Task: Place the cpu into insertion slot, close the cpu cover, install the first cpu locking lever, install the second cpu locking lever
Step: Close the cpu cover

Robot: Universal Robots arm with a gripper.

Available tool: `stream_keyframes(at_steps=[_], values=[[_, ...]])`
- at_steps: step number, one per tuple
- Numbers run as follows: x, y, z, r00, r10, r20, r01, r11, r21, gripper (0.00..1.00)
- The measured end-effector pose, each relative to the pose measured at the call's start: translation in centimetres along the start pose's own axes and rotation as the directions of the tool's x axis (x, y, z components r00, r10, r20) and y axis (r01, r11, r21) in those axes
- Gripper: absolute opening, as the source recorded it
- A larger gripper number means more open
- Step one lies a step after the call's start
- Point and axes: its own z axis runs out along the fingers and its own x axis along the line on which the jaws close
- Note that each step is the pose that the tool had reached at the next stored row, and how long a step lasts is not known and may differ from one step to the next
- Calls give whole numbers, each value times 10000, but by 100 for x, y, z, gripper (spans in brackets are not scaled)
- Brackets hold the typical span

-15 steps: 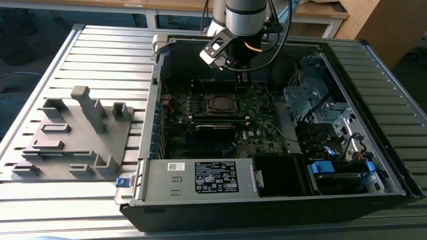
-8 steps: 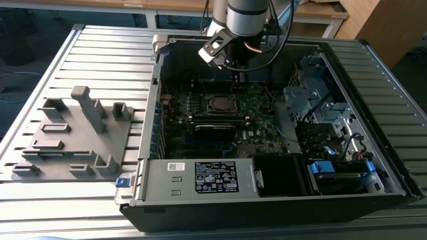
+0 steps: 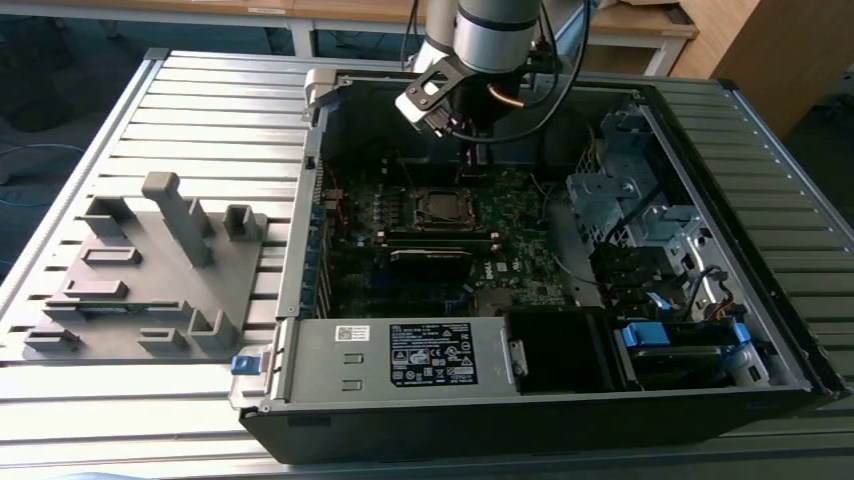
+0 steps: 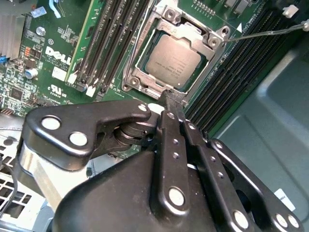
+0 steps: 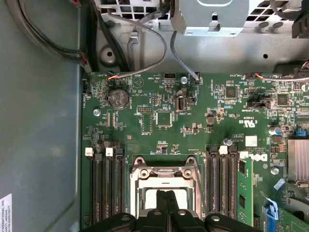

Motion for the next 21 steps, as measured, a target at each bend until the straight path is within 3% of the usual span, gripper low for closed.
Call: stream_keyframes(at_steps=[5, 21], values=[[-7, -11, 32, 10000, -2, 1, 2, 10000, 0, 11], [-7, -33, 40, 10000, 0, -15, 0, 10000, 0, 11]])
